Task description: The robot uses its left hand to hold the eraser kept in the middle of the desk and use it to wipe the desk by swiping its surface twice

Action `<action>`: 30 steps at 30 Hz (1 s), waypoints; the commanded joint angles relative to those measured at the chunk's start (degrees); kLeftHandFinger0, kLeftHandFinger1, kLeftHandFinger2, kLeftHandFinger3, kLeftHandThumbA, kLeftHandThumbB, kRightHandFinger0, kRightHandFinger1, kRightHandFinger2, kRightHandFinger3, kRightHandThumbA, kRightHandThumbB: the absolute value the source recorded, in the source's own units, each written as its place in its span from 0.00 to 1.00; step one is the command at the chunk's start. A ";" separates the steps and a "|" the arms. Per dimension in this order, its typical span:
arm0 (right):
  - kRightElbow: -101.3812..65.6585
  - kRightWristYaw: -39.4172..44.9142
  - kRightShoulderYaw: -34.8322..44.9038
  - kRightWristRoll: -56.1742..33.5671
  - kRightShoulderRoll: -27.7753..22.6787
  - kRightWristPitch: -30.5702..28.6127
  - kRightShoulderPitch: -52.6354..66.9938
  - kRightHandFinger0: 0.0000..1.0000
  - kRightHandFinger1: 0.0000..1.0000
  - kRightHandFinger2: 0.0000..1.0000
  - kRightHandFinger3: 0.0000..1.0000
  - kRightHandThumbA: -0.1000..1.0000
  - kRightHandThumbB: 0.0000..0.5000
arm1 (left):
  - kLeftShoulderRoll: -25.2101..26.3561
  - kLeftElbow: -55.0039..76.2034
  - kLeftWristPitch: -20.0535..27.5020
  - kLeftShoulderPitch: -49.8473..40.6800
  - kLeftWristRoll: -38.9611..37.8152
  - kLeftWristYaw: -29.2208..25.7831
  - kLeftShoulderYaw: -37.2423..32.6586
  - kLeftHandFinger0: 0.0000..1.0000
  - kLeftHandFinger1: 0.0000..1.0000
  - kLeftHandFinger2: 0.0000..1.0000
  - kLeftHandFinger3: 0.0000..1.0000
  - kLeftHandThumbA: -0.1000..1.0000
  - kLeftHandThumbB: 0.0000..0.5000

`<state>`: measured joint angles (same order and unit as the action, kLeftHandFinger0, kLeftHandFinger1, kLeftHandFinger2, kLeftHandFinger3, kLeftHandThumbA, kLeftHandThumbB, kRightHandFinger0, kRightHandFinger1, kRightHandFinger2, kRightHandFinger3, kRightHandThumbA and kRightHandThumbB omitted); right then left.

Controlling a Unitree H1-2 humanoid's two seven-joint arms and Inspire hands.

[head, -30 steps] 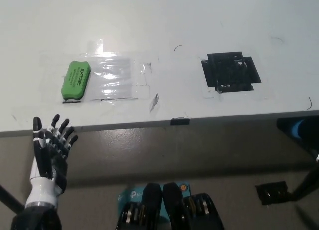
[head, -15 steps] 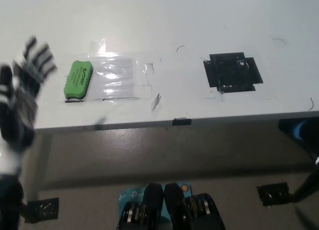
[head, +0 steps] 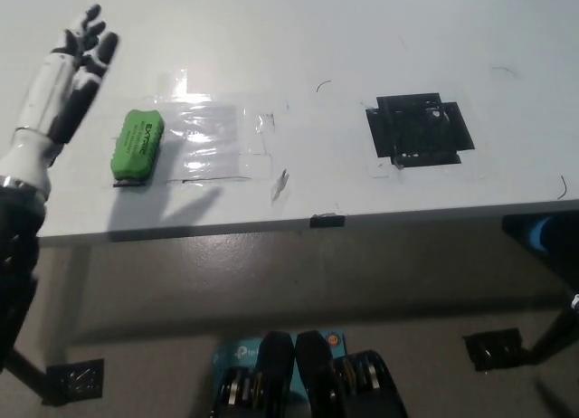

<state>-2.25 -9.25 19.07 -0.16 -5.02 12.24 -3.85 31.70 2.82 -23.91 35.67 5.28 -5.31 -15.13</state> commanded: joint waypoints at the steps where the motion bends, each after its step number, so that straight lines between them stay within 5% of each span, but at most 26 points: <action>1: -3.41 1.50 -0.89 -0.64 -1.81 0.74 0.41 0.99 0.96 0.91 0.94 1.00 0.16 | 11.01 -18.88 10.98 18.72 40.45 5.83 -22.83 1.00 1.00 1.00 1.00 1.00 0.57; 2: -3.32 1.70 -0.89 -0.90 -1.87 0.79 0.41 0.99 0.96 0.91 0.94 1.00 0.16 | 10.94 -21.70 9.03 20.86 46.83 6.03 -27.31 1.00 1.00 1.00 1.00 1.00 0.65; 6: -3.63 1.88 -1.13 -0.68 -1.79 0.50 1.51 0.97 0.95 0.88 0.92 1.00 0.14 | 10.22 -26.89 3.86 23.80 57.00 7.04 -35.76 1.00 1.00 1.00 1.00 1.00 0.71; 12: -3.51 1.72 -1.26 -0.12 -2.05 0.43 1.76 0.95 0.94 0.86 0.89 1.00 0.14 | 9.41 -31.54 2.04 26.69 58.81 8.05 -41.55 1.00 1.00 1.00 1.00 1.00 0.95; 30: -5.22 1.68 0.45 -1.83 -1.96 0.61 4.71 0.94 0.91 0.81 0.86 1.00 0.16 | 12.72 -35.41 1.77 28.69 60.38 5.73 -49.25 1.00 1.00 1.00 1.00 1.00 0.96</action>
<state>-1.80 -8.89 18.97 -0.22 -5.00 12.31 -0.11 32.78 -31.09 -24.53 49.66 37.84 -1.64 -57.05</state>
